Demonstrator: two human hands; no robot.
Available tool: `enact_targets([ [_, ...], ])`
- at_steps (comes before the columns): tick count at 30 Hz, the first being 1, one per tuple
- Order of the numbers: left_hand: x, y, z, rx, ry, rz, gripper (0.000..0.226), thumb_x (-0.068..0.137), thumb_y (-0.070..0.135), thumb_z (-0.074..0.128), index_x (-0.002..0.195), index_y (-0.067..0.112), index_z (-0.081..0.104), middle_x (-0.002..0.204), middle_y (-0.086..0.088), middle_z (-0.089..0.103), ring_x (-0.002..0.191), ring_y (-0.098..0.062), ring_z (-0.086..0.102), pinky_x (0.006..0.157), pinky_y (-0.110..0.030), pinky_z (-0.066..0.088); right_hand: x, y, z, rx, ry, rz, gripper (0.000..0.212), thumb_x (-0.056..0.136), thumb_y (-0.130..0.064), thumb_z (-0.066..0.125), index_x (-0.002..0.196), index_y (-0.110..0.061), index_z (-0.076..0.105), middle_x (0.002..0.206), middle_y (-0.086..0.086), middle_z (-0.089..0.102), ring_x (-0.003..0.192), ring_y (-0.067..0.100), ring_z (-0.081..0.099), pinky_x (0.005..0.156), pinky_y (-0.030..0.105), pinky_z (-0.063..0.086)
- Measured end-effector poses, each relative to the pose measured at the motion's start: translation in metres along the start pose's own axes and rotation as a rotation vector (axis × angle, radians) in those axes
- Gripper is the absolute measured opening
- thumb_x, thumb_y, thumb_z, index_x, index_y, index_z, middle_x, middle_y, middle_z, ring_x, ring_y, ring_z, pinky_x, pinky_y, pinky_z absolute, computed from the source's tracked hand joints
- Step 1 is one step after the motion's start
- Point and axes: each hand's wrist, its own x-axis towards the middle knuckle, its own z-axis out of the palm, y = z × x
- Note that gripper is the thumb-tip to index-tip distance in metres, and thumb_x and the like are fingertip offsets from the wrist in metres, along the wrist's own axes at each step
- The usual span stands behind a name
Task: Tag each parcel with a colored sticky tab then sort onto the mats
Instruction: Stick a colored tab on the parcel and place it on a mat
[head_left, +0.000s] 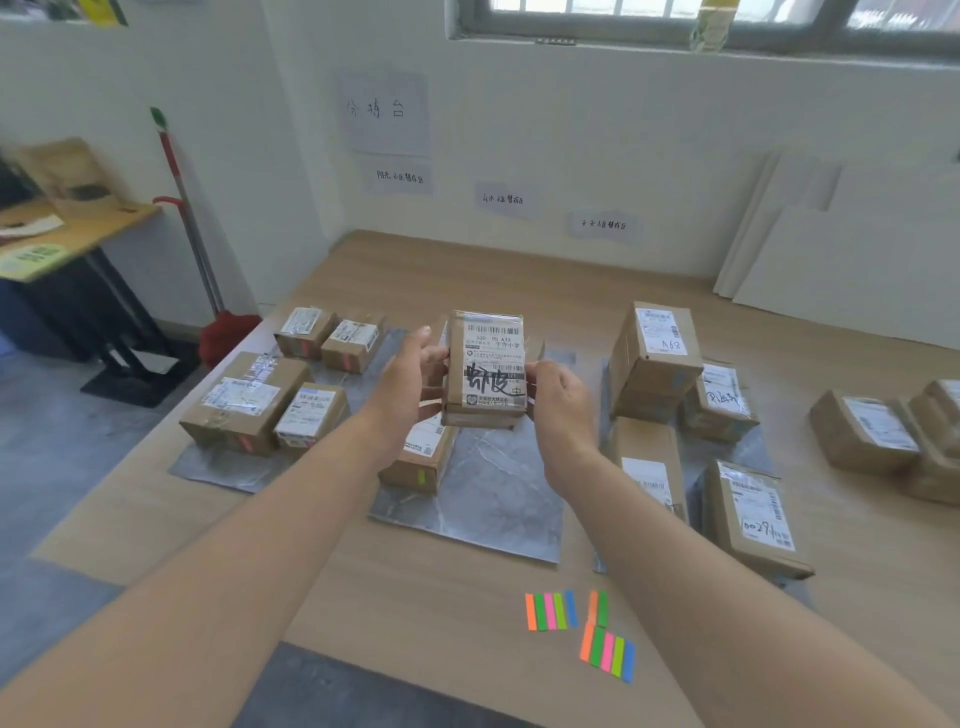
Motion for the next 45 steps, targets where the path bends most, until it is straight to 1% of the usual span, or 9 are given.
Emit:
enact_targets([
  [10, 0.001, -0.029, -0.042, 0.026, -0.047, -0.054, 0.047, 0.104, 0.049, 0.031, 0.104, 0.02, 0.067, 0.108, -0.004, 0.068, 0.101, -0.025, 0.064, 0.103, -0.046, 0.049, -0.025, 0.029, 0.031, -0.036, 0.054, 0.058, 0.051, 0.084, -0.042, 0.047, 0.105, 0.003, 0.063, 0.105, 0.018, 0.073, 0.082, 0.024, 0.064, 0.075, 0.047, 0.054],
  [14, 0.003, -0.045, -0.065, 0.053, -0.096, -0.067, 0.046, 0.104, 0.048, 0.033, 0.101, 0.02, 0.069, 0.111, -0.001, 0.067, 0.093, -0.021, 0.064, 0.093, -0.041, 0.052, -0.042, 0.049, 0.048, -0.035, 0.126, 0.101, 0.048, 0.081, -0.043, 0.048, 0.099, 0.0, 0.064, 0.099, 0.013, 0.076, 0.101, 0.036, 0.069, 0.088, 0.055, 0.056],
  [20, 0.009, -0.083, -0.09, 0.07, -0.176, -0.141, 0.049, 0.104, 0.047, 0.031, 0.103, 0.016, 0.069, 0.103, 0.002, 0.072, 0.073, -0.013, 0.071, 0.071, -0.032, 0.054, -0.064, 0.087, 0.064, -0.032, 0.198, 0.153, 0.057, 0.076, -0.05, 0.046, 0.094, 0.002, 0.061, 0.099, 0.017, 0.074, 0.081, 0.021, 0.061, 0.077, 0.048, 0.053],
  [23, 0.007, -0.098, -0.097, 0.086, -0.204, -0.21, 0.054, 0.103, 0.05, 0.033, 0.104, 0.013, 0.071, 0.101, -0.002, 0.076, 0.08, -0.017, 0.07, 0.083, -0.036, 0.053, -0.075, 0.108, 0.066, -0.037, 0.208, 0.189, 0.062, 0.073, -0.05, 0.047, 0.096, 0.005, 0.06, 0.087, 0.014, 0.07, 0.08, 0.02, 0.058, 0.079, 0.057, 0.054],
  [28, -0.003, -0.125, -0.104, 0.073, -0.234, -0.269, 0.056, 0.103, 0.048, 0.032, 0.086, 0.018, 0.076, 0.084, 0.006, 0.077, 0.082, -0.019, 0.067, 0.088, -0.037, 0.051, -0.092, 0.132, 0.068, -0.035, 0.224, 0.243, 0.064, 0.069, -0.051, 0.045, 0.097, 0.004, 0.062, 0.095, 0.022, 0.071, 0.079, 0.021, 0.056, 0.073, 0.046, 0.047],
  [33, -0.01, -0.161, -0.109, 0.101, -0.177, -0.324, 0.057, 0.101, 0.051, 0.036, 0.119, 0.007, 0.066, 0.116, -0.002, 0.07, 0.094, -0.024, 0.068, 0.1, -0.045, 0.051, -0.108, 0.159, 0.061, -0.065, 0.205, 0.289, 0.059, 0.071, -0.049, 0.046, 0.095, 0.0, 0.067, 0.101, 0.014, 0.075, 0.085, 0.023, 0.066, 0.084, 0.054, 0.055],
  [37, -0.02, -0.193, -0.108, 0.11, -0.171, -0.362, 0.053, 0.103, 0.05, 0.034, 0.114, 0.009, 0.067, 0.109, 0.003, 0.069, 0.096, -0.025, 0.067, 0.097, -0.043, 0.05, -0.118, 0.182, 0.055, -0.095, 0.184, 0.338, 0.056, 0.07, -0.05, 0.044, 0.095, -0.008, 0.072, 0.096, 0.005, 0.078, 0.101, 0.032, 0.072, 0.093, 0.055, 0.055],
  [41, -0.026, -0.225, -0.11, 0.087, -0.143, -0.41, 0.048, 0.105, 0.047, 0.032, 0.1, 0.015, 0.068, 0.097, 0.007, 0.069, 0.084, -0.021, 0.065, 0.084, -0.035, 0.05, -0.126, 0.208, 0.053, -0.098, 0.137, 0.379, 0.06, 0.071, -0.052, 0.045, 0.094, -0.003, 0.07, 0.095, 0.009, 0.078, 0.092, 0.025, 0.072, 0.094, 0.054, 0.054],
  [45, -0.033, -0.246, -0.111, 0.068, -0.114, -0.446, 0.046, 0.105, 0.046, 0.033, 0.106, 0.014, 0.065, 0.096, 0.006, 0.067, 0.082, -0.021, 0.064, 0.078, -0.032, 0.05, -0.131, 0.231, 0.053, -0.103, 0.12, 0.408, 0.068, 0.07, -0.052, 0.043, 0.101, 0.004, 0.067, 0.102, 0.013, 0.076, 0.083, 0.015, 0.064, 0.077, 0.041, 0.051],
])
